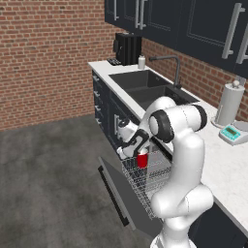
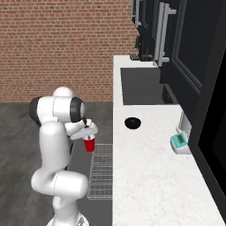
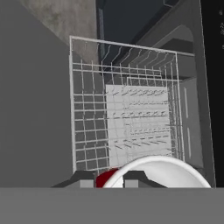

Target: Pick up the cup and bowl from the counter, place them in the dishwasher, and close the dishwasher door.

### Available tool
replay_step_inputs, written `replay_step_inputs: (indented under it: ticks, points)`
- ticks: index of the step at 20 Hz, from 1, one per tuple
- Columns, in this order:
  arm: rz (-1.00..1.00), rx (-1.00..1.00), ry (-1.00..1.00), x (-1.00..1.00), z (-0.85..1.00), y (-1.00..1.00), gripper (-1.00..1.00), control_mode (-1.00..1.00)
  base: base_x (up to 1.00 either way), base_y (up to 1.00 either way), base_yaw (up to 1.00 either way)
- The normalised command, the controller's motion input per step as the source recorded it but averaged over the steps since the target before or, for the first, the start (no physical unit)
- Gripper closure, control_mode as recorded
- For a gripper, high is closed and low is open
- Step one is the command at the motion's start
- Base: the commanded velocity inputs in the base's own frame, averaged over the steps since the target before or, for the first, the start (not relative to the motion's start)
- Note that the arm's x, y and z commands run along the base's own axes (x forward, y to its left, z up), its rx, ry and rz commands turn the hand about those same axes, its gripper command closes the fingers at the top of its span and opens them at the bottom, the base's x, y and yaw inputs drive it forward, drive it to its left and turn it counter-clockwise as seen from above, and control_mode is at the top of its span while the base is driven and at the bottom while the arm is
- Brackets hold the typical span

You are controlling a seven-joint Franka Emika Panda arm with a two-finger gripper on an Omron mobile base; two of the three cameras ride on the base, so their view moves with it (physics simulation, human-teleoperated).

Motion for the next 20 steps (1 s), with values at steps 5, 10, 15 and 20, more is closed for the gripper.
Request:
replay_step_inputs:
  ticks: [5, 10, 15, 20]
  points:
    - [0.00, 0.00, 0.00, 0.43, -0.43, 0.00, 1.00, -1.00, 0.00, 0.00, 0.00]
    - [0.00, 0.00, 0.01, 0.38, -0.46, 0.00, 1.00, -1.00, 0.00, 0.00, 0.00]
    - [0.00, 0.00, 0.00, 0.32, -0.51, 0.00, 1.00, -1.00, 0.00, 0.00, 0.00]
    - [0.00, 0.00, 0.00, 0.24, -0.50, 0.00, 1.00, -1.00, 0.00, 0.00, 0.00]
